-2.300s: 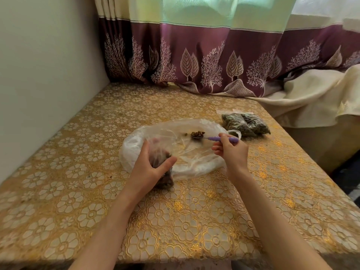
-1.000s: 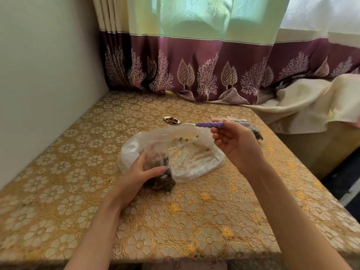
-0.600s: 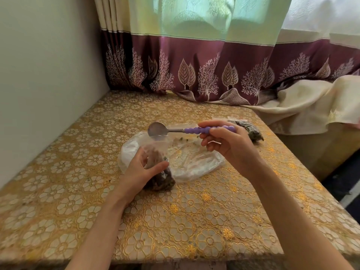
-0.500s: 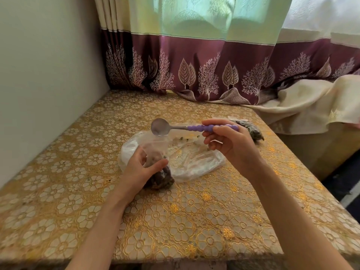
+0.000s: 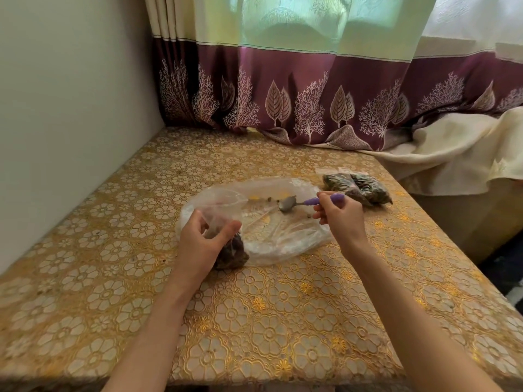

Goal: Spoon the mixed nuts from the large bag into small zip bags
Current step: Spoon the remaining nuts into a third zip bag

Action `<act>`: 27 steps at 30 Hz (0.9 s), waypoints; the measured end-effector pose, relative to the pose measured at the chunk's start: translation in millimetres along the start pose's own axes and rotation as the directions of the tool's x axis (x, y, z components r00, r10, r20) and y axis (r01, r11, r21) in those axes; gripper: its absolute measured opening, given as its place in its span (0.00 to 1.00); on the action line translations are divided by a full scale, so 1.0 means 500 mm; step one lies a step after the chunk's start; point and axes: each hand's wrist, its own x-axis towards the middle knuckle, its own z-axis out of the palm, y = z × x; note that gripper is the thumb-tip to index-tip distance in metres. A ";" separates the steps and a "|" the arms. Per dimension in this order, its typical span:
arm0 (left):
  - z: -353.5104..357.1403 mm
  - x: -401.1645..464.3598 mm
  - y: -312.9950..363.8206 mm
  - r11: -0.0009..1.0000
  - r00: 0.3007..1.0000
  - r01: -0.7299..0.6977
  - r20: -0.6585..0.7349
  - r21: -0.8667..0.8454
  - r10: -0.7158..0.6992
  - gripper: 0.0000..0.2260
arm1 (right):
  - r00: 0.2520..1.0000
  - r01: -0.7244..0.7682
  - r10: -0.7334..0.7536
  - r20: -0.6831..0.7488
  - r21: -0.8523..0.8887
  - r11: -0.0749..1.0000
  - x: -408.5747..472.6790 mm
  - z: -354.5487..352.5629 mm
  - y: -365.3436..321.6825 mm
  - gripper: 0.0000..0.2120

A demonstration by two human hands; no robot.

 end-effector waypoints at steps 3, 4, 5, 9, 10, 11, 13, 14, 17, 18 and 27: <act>0.000 0.000 0.000 1.000 1.000 0.011 -0.010 -0.011 -0.011 0.15 | 0.998 0.049 -0.052 -0.022 -0.127 0.991 0.012 0.016 0.001 0.13; -0.001 0.001 -0.001 1.000 1.000 0.013 -0.013 -0.011 -0.013 0.15 | 0.998 0.048 -0.052 -0.020 -0.141 0.989 0.016 0.023 -0.001 0.14; 0.000 0.002 -0.002 1.000 1.000 0.014 -0.009 -0.006 -0.014 0.14 | 0.999 0.036 -0.038 -0.015 -0.143 0.989 0.020 0.029 -0.003 0.14; 0.001 0.003 -0.005 1.000 1.000 0.006 0.011 -0.008 -0.005 0.14 | 0.992 -0.124 0.125 0.033 -0.038 0.992 0.036 0.054 -0.012 0.13; 0.001 0.003 -0.005 1.000 1.000 0.001 0.012 -0.010 -0.001 0.14 | 0.983 -0.174 0.173 0.060 0.021 0.985 0.037 0.058 -0.014 0.13; 0.001 0.003 -0.006 1.000 1.000 -0.003 0.014 -0.012 0.003 0.14 | 0.973 -0.218 0.211 0.088 0.081 0.973 0.037 0.063 -0.015 0.13; 0.000 0.004 -0.007 1.000 1.000 -0.001 0.020 -0.021 0.001 0.14 | 0.955 -0.284 0.262 0.138 0.179 0.942 0.035 0.072 -0.015 0.12; 0.000 0.005 -0.008 1.000 1.000 0.001 0.021 -0.024 0.000 0.14 | 0.947 -0.310 0.280 0.159 0.215 0.926 0.033 0.075 -0.015 0.12; -0.001 0.007 -0.012 0.999 0.999 0.031 0.014 -0.041 -0.031 0.15 | 0.932 -0.356 0.307 0.194 0.319 0.878 0.024 0.072 -0.007 0.13; -0.001 0.007 -0.014 0.998 0.999 0.041 0.013 -0.044 -0.040 0.15 | 0.932 -0.357 0.305 0.197 0.349 0.867 0.021 0.066 -0.005 0.16; -0.002 0.007 -0.013 0.998 0.998 0.060 0.031 -0.002 -0.060 0.16 | 0.964 -0.263 0.194 0.184 0.525 0.809 -0.002 0.012 -0.050 0.07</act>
